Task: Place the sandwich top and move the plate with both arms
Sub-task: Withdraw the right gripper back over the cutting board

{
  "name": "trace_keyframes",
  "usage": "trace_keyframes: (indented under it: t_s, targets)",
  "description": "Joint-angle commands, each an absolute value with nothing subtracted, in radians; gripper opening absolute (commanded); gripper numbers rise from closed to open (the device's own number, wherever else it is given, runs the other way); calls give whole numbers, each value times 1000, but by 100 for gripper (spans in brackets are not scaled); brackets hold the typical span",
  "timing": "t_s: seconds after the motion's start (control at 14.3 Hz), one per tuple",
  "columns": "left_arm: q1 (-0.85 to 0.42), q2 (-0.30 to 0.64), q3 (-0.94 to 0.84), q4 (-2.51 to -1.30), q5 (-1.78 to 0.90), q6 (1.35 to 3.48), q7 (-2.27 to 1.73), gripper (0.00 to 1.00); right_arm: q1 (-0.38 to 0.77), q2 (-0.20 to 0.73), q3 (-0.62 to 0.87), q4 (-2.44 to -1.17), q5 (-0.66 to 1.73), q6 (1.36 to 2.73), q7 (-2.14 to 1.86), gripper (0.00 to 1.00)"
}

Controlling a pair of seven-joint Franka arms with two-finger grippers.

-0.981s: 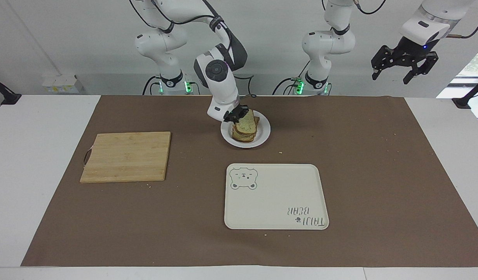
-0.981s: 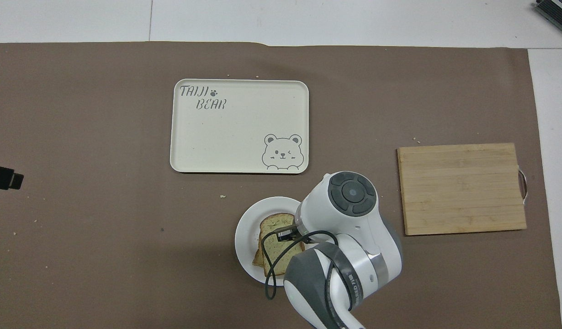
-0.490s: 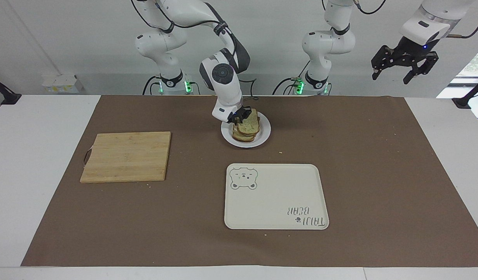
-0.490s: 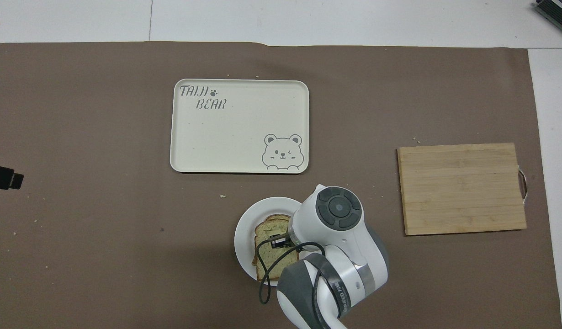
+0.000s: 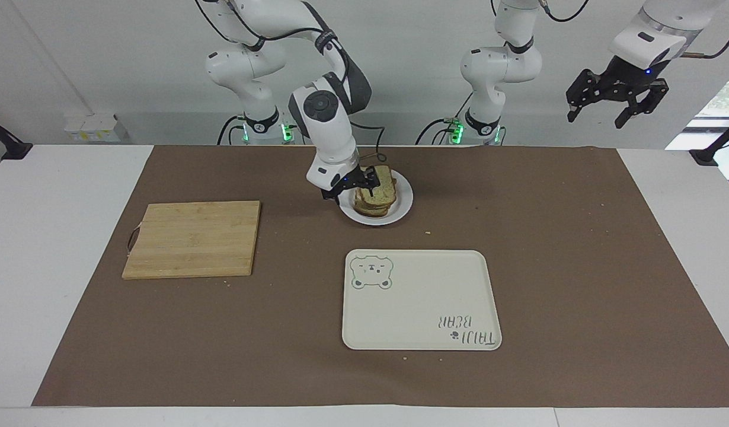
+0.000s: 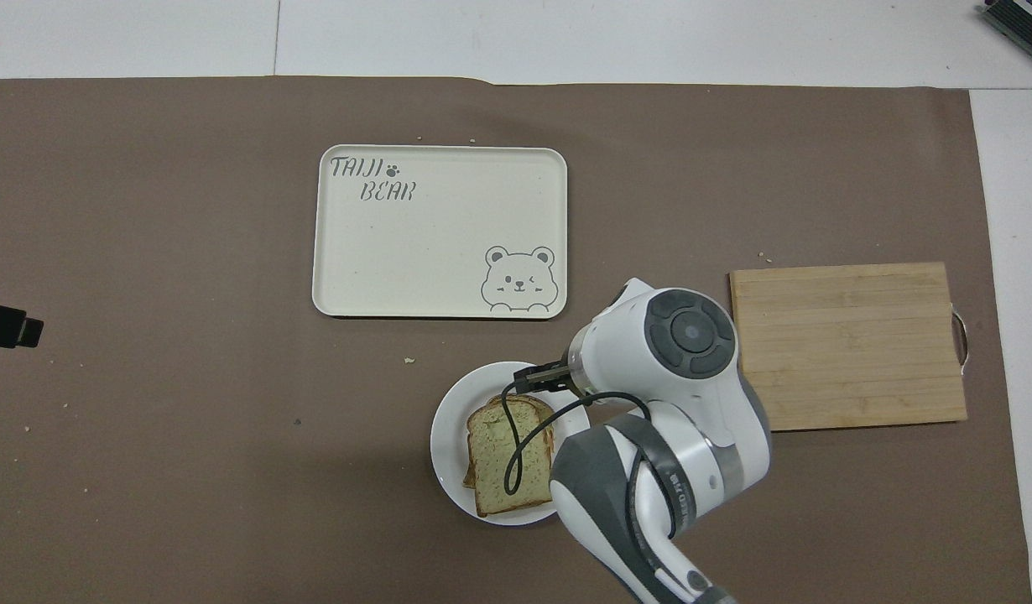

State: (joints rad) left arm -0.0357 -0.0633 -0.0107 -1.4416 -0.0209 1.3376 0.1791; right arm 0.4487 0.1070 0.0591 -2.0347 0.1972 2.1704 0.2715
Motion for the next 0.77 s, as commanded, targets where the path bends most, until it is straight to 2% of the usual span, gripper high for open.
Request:
trace_keyframes:
  t_s: [0.0, 0.28, 0.7]
  targets:
    - [-29, -80, -17, -1460, -15, 1336, 170, 100, 365, 83, 63, -1973, 141, 2084, 264, 100]
    - [-29, -80, -17, -1460, -15, 1336, 170, 100, 244, 68, 63, -1902, 17, 1979, 262, 100]
    - [-29, -80, -17, -1460, -15, 1336, 170, 100, 92, -31, 61, -1798, -14, 1863, 236, 100]
